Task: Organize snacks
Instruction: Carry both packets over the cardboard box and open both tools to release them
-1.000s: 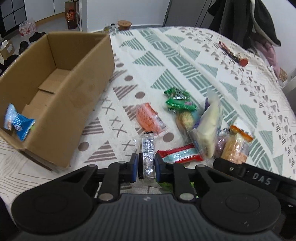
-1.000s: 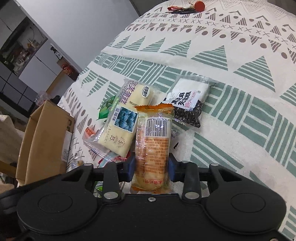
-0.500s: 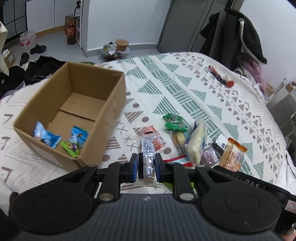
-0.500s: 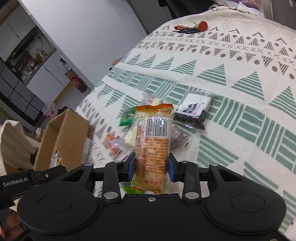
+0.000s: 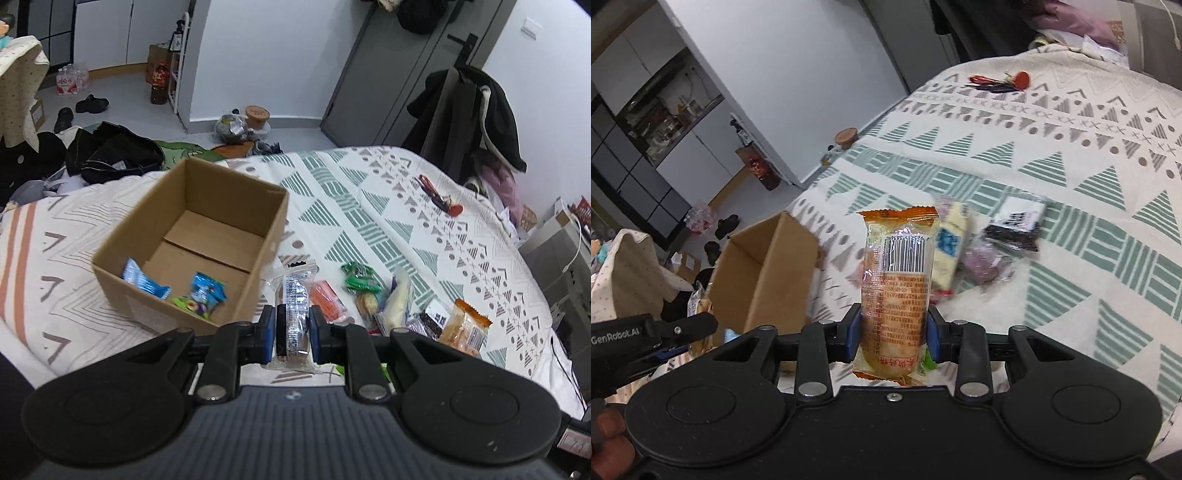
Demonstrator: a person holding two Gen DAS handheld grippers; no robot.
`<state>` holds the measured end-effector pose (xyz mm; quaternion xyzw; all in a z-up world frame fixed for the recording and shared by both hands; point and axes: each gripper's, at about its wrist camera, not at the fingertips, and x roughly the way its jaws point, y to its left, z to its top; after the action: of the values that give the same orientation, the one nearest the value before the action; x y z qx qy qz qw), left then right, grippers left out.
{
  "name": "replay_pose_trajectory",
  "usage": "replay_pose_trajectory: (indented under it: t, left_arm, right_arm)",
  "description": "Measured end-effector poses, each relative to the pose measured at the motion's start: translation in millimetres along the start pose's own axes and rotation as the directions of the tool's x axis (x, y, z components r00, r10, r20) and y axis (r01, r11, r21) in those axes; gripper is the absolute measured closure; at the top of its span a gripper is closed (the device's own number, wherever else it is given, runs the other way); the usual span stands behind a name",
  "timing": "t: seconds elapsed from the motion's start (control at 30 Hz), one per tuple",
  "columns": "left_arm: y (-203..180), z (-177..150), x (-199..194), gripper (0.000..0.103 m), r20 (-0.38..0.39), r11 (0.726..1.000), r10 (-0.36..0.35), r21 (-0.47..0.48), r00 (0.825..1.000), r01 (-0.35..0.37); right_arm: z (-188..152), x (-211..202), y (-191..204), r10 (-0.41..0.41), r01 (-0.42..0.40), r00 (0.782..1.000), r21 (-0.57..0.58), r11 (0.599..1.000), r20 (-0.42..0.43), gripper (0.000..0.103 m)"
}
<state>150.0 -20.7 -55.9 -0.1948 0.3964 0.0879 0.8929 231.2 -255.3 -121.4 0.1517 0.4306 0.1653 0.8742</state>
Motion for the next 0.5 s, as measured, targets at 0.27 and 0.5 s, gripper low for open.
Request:
replay_pose_trajectory:
  t: [0.27,0.5]
  left_arm:
    - [26,14,-18,0.085,0.039,1.000,0.000,-0.031,0.999,0.002]
    - [49,27,-23,0.085,0.058,0.998,-0.003,-0.055,0.998,0.006]
  right_arm:
    - [3,-6,44,0.039,-0.038,0.999,-0.051,0.998,0.019,0.069]
    - [6,-2,76,0.058,-0.056,0.998,-0.083,0.995,0.023,0.069]
